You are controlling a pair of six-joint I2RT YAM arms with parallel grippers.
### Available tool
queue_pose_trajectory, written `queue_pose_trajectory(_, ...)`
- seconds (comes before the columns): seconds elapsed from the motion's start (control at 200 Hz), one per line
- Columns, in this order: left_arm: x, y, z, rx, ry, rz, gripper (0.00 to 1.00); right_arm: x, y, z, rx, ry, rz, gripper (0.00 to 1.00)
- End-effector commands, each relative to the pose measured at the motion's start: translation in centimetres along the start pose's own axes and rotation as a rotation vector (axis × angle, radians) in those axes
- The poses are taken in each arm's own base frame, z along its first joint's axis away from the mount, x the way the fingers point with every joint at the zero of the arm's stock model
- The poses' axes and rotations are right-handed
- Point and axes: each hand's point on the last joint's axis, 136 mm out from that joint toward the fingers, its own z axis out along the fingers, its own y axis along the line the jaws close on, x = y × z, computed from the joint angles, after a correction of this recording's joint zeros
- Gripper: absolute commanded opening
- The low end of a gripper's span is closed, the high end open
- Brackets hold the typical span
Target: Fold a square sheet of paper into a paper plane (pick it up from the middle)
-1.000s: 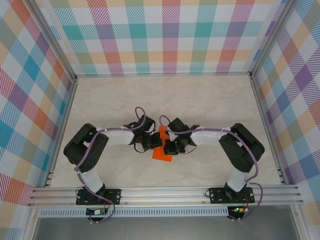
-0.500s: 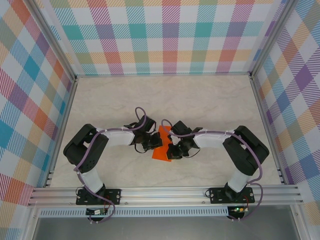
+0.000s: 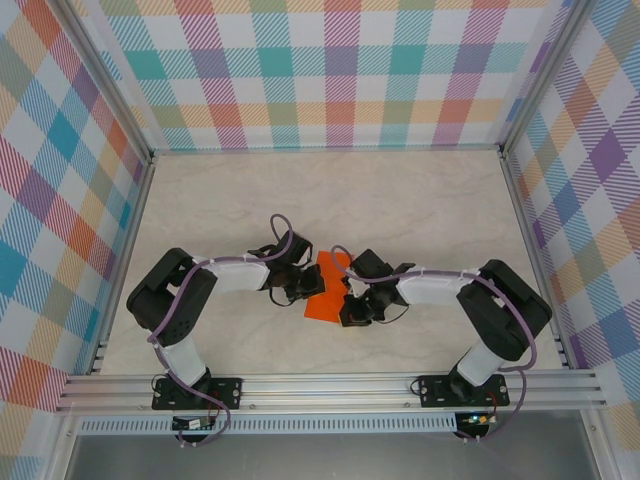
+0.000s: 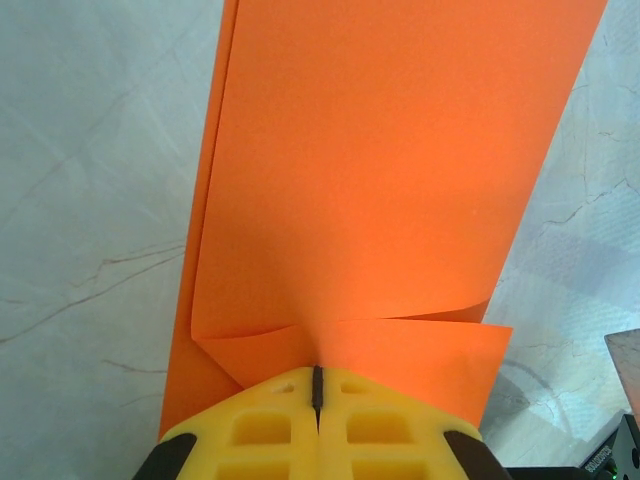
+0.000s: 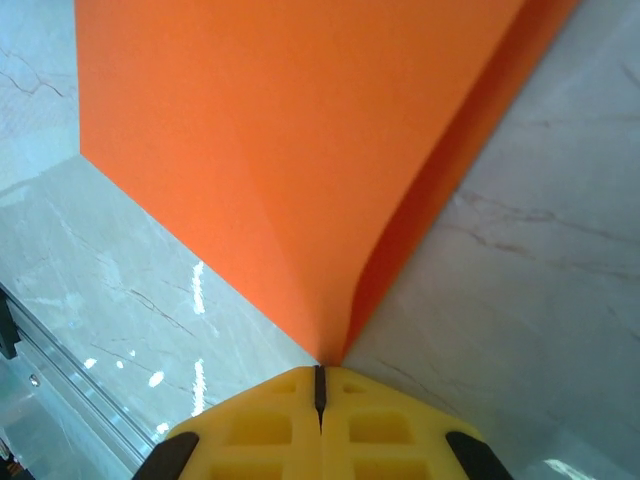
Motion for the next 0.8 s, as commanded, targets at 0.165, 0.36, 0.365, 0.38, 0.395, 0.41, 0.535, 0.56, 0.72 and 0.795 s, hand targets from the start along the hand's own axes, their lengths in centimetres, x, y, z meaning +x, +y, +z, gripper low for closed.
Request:
queue_pose_trajectory(0.165, 1.6, 4.5, 0.6, -0.177, 0.033, -0.05, 0.0, -3.8, 2.5, -1.9, -0.026, -0.146, 0.023, 0.0)
queue_pose_trajectory(0.36, 1.6, 4.3, 0.5, -0.169, 0.035, -0.047, 0.0, -5.1, 2.0, -0.5, 0.01, -0.135, 0.056, 0.0)
queue_pose_trajectory(0.365, 1.6, 4.3, 0.5, -0.17, 0.036, -0.046, 0.0, -5.1, 1.9, -0.5, 0.011, -0.135, 0.057, 0.0)
queue_pose_trajectory(0.38, 1.6, 4.3, 0.5, -0.168, 0.035, -0.046, 0.0, -5.0, 1.8, -0.3, 0.014, -0.13, 0.059, 0.0)
queue_pose_trajectory(0.395, 1.6, 4.3, 0.5, -0.168, 0.035, -0.046, 0.0, -4.9, 1.7, -0.2, 0.016, -0.126, 0.061, 0.0)
queue_pose_trajectory(0.41, 1.5, 4.2, 0.5, -0.166, 0.034, -0.044, 0.0, -4.9, 1.6, -0.2, 0.017, -0.124, 0.06, 0.0)
queue_pose_trajectory(0.535, 1.4, 3.8, 0.4, -0.151, 0.032, -0.039, 0.0, -3.8, 0.7, 0.1, 0.036, -0.099, 0.072, 0.0)
queue_pose_trajectory(0.56, 1.3, 3.7, 0.5, -0.149, 0.032, -0.037, 0.0, -3.5, 0.5, 0.1, 0.04, -0.09, 0.073, 0.0)
queue_pose_trajectory(0.72, 0.8, 2.7, 0.4, -0.13, 0.028, -0.022, 0.0, -1.9, -0.5, 0.2, 0.064, -0.048, 0.088, 0.0)
queue_pose_trajectory(0.795, 0.5, 2.0, 0.2, -0.11, 0.028, -0.008, 0.0, -1.2, -1.0, 0.2, 0.073, -0.038, 0.095, 0.0)
